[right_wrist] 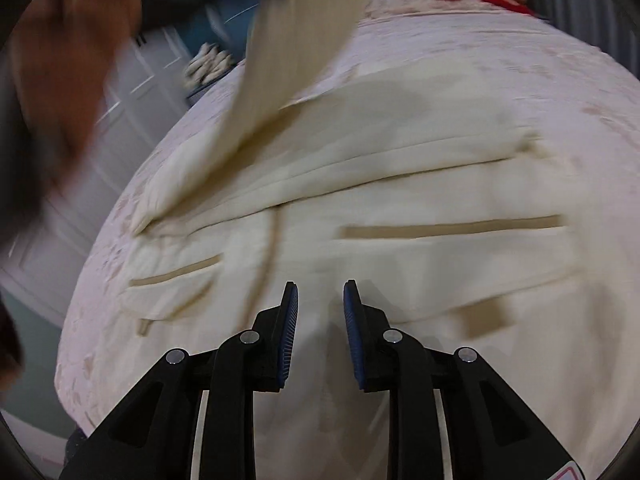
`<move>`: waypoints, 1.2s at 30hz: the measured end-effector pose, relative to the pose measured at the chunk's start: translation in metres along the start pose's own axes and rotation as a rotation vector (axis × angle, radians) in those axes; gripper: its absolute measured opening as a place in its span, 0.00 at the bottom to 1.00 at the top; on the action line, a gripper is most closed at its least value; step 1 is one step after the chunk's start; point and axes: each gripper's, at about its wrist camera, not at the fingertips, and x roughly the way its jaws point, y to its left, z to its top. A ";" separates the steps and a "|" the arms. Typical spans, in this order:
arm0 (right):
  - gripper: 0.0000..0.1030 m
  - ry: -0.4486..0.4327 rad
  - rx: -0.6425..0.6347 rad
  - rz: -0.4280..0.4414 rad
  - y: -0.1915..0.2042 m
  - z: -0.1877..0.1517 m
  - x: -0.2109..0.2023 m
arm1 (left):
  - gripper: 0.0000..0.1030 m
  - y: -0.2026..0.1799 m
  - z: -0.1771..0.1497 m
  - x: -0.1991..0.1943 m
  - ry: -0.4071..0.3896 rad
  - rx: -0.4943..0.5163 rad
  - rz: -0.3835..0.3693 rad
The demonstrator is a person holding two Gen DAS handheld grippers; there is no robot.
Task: Fold large clothes
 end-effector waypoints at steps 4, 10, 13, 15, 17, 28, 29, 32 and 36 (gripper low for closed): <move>0.37 -0.055 0.033 -0.030 -0.025 0.020 -0.019 | 0.73 0.029 -0.043 -0.011 -0.019 -0.177 -0.068; 0.55 -0.130 0.129 -0.021 -0.055 0.074 -0.016 | 0.87 0.151 -0.096 -0.073 -0.125 -0.586 -0.107; 0.55 -0.133 0.198 -0.032 -0.072 0.099 0.001 | 0.85 0.225 -0.132 -0.088 -0.165 -0.834 -0.072; 0.55 -0.111 0.243 -0.027 -0.082 0.106 0.013 | 0.78 0.263 -0.154 -0.089 -0.177 -0.987 -0.095; 0.55 -0.063 0.281 -0.006 -0.088 0.116 0.037 | 0.68 0.282 -0.163 -0.086 -0.182 -1.043 -0.103; 0.04 -0.260 0.164 0.173 -0.044 0.158 -0.012 | 0.07 0.280 -0.136 -0.097 -0.242 -0.909 -0.067; 0.04 -0.269 0.106 0.117 -0.040 0.155 -0.014 | 0.08 0.276 -0.131 -0.099 -0.250 -0.865 -0.051; 0.04 -0.119 0.075 -0.015 -0.055 0.135 0.030 | 0.07 0.262 -0.134 -0.083 -0.189 -0.759 0.074; 0.03 -0.023 0.152 -0.037 -0.084 0.106 0.066 | 0.06 0.273 -0.159 -0.056 -0.122 -0.812 0.085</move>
